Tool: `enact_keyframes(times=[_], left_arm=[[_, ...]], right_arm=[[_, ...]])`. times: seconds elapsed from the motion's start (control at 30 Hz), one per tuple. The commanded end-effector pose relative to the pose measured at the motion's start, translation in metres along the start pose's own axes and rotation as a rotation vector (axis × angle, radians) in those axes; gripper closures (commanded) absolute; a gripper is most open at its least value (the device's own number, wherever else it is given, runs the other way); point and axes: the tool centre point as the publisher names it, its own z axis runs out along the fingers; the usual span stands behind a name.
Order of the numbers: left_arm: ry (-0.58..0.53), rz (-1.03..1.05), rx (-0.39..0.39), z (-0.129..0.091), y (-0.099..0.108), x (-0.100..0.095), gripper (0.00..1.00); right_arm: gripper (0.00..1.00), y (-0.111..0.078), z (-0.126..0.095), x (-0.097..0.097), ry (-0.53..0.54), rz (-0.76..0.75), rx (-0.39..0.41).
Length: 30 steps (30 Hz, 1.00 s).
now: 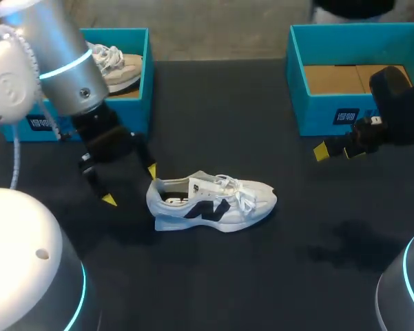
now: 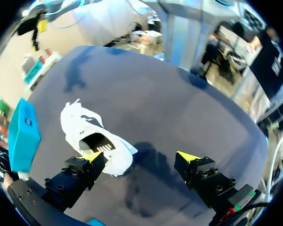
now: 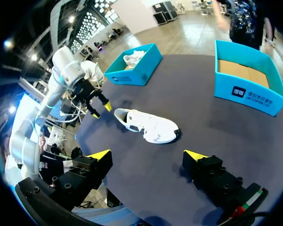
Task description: Take the shoe out of the shoebox, open the shoe tongue, remove and reinsert the insole, then place the shoe into the shoebox
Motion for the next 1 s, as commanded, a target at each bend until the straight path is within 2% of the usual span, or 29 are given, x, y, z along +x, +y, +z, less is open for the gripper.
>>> enact_keyframes(times=[0.03,0.07,0.9,0.93,1.0], left_arm=[[-0.151,-0.017,-0.002,0.0038,-0.0055,0.0087,0.00],[-0.125,-0.021,-0.005,0.0046,-0.0062,0.0089,0.00],[-0.125,-0.021,-0.005,0.0046,-0.0062,0.0089,0.00],[-0.133,-0.041,-0.001,0.0067,-0.0079,0.0074,0.00],[-0.163,-0.118,0.087,0.0092,-0.0122,0.0053,0.00]], right_arm=[[0.00,0.0005,0.0016,-0.0002,-0.001,0.002,0.001],[0.00,0.0005,0.0016,-0.0002,-0.001,0.002,0.001],[0.00,0.0005,0.0016,-0.0002,-0.001,0.002,0.001],[0.00,0.0005,0.0016,-0.0002,-0.001,0.002,0.001],[0.00,0.0005,0.0016,-0.0002,-0.001,0.002,0.001]])
